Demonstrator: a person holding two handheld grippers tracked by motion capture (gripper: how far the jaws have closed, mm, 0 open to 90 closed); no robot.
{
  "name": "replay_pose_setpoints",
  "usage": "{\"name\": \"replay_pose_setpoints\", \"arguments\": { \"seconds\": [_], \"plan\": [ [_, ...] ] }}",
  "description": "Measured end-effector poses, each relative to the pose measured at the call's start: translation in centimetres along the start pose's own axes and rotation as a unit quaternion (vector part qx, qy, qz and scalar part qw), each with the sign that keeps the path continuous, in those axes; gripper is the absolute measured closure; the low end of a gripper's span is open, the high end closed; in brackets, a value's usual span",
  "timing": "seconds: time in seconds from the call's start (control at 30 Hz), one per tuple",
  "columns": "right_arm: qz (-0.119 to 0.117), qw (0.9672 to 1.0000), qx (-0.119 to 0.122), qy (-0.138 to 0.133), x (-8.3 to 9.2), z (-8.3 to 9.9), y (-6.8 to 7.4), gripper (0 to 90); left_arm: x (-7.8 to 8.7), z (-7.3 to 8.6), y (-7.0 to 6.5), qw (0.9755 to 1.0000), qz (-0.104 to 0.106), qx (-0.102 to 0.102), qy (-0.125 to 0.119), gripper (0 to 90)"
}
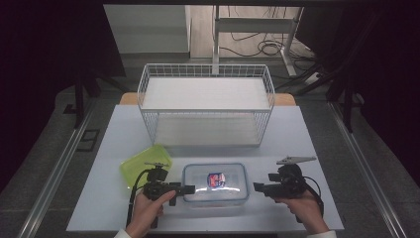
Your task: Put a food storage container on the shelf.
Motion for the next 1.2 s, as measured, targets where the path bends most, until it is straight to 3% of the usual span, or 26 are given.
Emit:
{"name": "replay_pose_setpoints", "arguments": {
  "seconds": [0.13, 0.53, 1.0, 1.13, 1.2],
  "plan": [
    [0.0, 1.0, 0.0, 0.001, -0.04, 0.03, -0.04, 24.5, -0.04, -0.09, 0.17, 0.9998, 0.015, 0.009, 0.001, 25.5],
    [0.0, 1.0, 0.0, 0.005, -0.32, 0.11, 0.02, 24.5, -0.34, -0.06, 0.03, 0.9993, 0.036, 0.009, 0.011, 28.7],
    [-0.002, 1.0, 0.0, 0.001, -0.36, -0.01, 0.13, 24.5, -0.17, 0.0, -0.02, 0.999, 0.041, 0.012, 0.014, 32.2],
    [-0.022, 0.9997, -0.006, 0.0, -0.56, -0.03, 0.4, 24.5, -0.07, -0.01, -0.02, 0.9988, 0.044, 0.012, 0.013, 33.2],
    [-0.044, 0.9989, -0.014, -0.004, -0.71, -0.08, 0.65, 24.4, -0.06, 0.0, -0.02, 0.9988, 0.045, 0.012, 0.013, 33.5]
  ]
}}
Point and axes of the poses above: each handheld gripper's, and its own axes: x roughly backward along the jaws, z roughly out of its underside, y roughly to its left, the point moved 7 cm from there along -x, roughly forward along the jaws, and after that the axes turned 8 degrees about y, right-handed, at the moved point
